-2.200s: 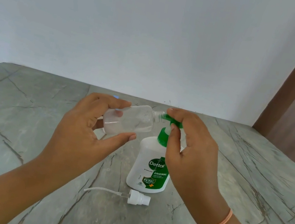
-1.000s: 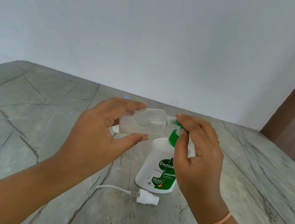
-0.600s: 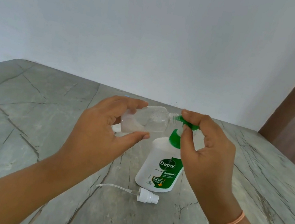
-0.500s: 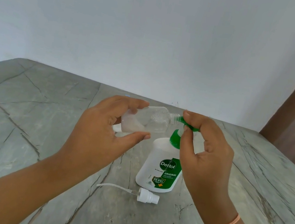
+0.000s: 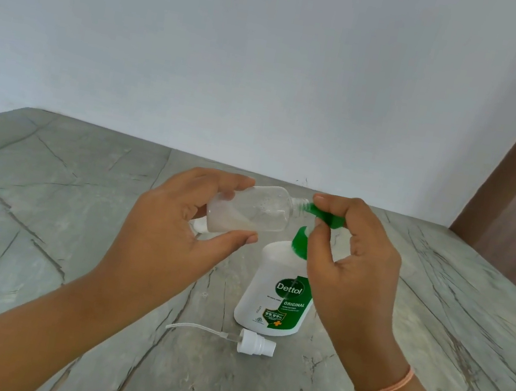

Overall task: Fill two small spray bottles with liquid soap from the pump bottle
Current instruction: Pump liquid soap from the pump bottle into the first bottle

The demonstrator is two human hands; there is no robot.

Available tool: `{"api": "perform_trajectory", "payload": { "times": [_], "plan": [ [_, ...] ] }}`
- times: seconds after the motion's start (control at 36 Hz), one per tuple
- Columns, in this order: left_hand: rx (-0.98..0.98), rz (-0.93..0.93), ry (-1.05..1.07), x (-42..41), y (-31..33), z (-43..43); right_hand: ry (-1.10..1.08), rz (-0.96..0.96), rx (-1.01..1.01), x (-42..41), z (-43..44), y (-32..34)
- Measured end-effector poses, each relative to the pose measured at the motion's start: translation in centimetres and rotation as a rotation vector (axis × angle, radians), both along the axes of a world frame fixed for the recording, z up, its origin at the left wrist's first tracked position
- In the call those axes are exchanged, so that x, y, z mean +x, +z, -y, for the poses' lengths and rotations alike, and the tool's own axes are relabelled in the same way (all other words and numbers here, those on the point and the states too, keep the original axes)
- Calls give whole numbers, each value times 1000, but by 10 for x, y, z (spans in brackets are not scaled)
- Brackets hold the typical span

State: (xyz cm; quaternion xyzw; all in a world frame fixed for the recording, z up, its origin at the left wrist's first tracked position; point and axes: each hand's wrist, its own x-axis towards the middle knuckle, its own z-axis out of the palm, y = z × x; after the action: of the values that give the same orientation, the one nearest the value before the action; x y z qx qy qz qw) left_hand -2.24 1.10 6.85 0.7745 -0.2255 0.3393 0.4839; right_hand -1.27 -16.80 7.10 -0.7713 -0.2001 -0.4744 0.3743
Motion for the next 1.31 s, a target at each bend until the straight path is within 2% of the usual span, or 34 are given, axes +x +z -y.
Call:
{"api": "perform_trajectory", "payload": {
  "times": [0.39, 0.72, 1.0, 1.31],
  "plan": [
    [8, -5, -2, 3, -4, -2, -4, 85, -49, 4, 0, -12],
    [10, -1, 10, 0, 1, 0, -3, -33, -51, -1, 0, 4],
    [16, 8, 8, 2, -2, -1, 9, 131, -45, 4, -1, -10],
    [11, -13, 10, 2, -2, -1, -10, 4, -25, -1, -3, -3]
  ]
}}
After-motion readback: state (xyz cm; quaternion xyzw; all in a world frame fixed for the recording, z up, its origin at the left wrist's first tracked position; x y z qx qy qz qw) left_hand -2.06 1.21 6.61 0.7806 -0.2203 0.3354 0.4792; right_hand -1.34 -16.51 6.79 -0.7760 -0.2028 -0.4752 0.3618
